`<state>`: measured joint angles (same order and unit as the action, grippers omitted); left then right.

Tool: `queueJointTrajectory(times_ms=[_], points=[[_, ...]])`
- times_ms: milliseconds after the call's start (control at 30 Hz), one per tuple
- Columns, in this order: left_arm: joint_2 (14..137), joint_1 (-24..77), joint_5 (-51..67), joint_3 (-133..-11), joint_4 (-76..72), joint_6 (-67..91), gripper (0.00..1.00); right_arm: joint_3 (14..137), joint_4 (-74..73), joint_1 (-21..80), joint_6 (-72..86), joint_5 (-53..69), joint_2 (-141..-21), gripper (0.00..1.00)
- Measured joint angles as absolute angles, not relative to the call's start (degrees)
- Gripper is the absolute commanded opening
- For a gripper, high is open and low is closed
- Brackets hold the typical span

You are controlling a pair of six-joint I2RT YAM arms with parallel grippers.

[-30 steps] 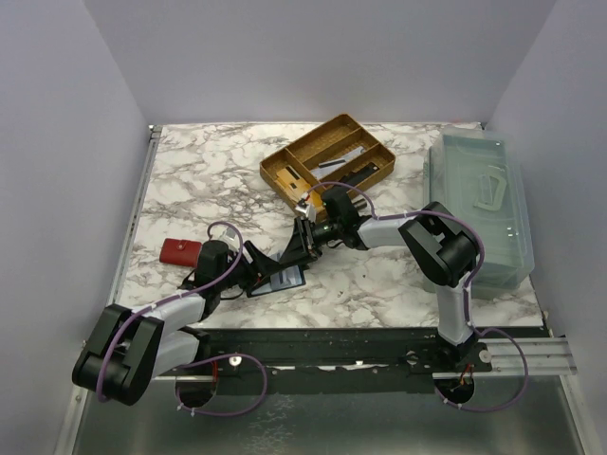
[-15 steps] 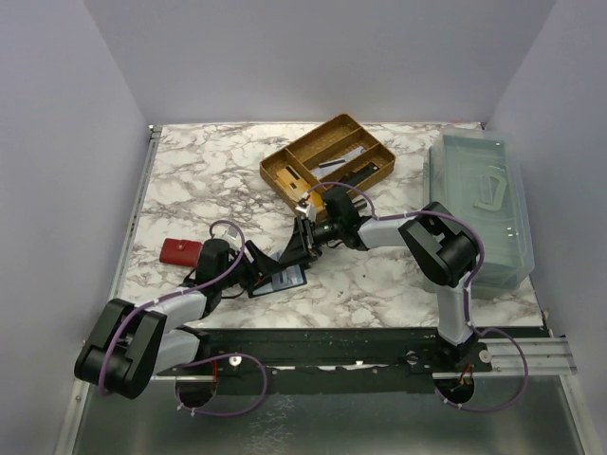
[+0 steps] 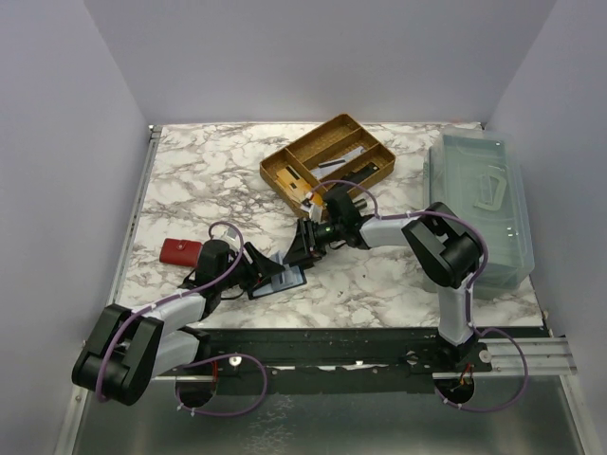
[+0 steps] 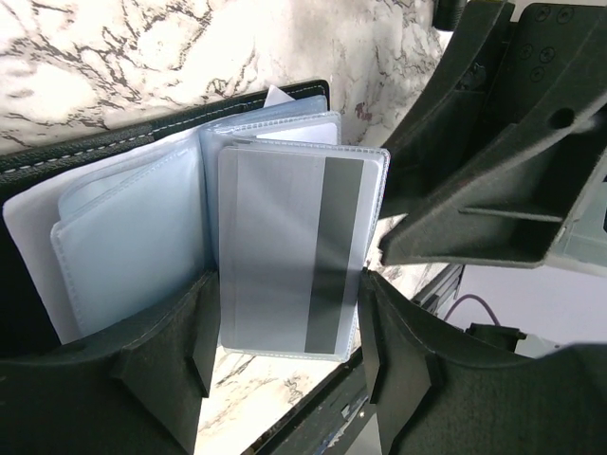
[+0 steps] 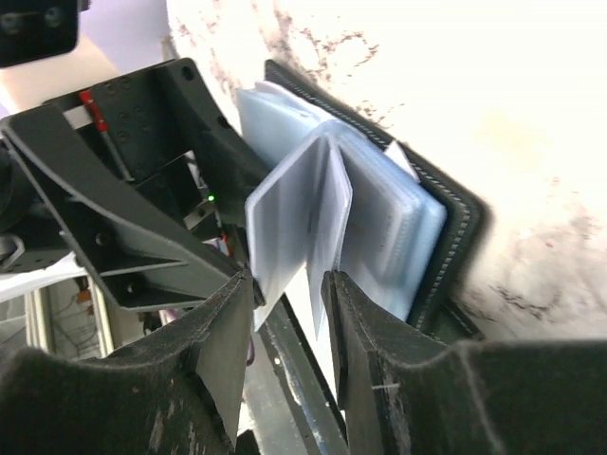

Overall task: Take the credit cards out of the card holder
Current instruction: Remove the credit card from the card holder.

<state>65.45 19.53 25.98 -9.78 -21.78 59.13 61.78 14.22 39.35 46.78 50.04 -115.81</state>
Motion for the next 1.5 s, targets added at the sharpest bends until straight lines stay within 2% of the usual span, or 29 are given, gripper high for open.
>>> queueJointTrajectory(times_ms=[200,600,1500], points=[[65.34,19.62,26.00,-9.78,-21.74,59.11,0.56,61.58,13.85,39.00,42.68,49.45,-114.26,0.49],[65.36,19.64,26.11,-9.80,-21.78,59.09,0.56,61.67,16.08,38.94,38.89,52.95,-112.20,0.48],[69.32,23.29,24.45,-10.92,-24.88,61.28,0.60,66.04,5.78,41.25,36.47,46.57,-113.78,0.35]])
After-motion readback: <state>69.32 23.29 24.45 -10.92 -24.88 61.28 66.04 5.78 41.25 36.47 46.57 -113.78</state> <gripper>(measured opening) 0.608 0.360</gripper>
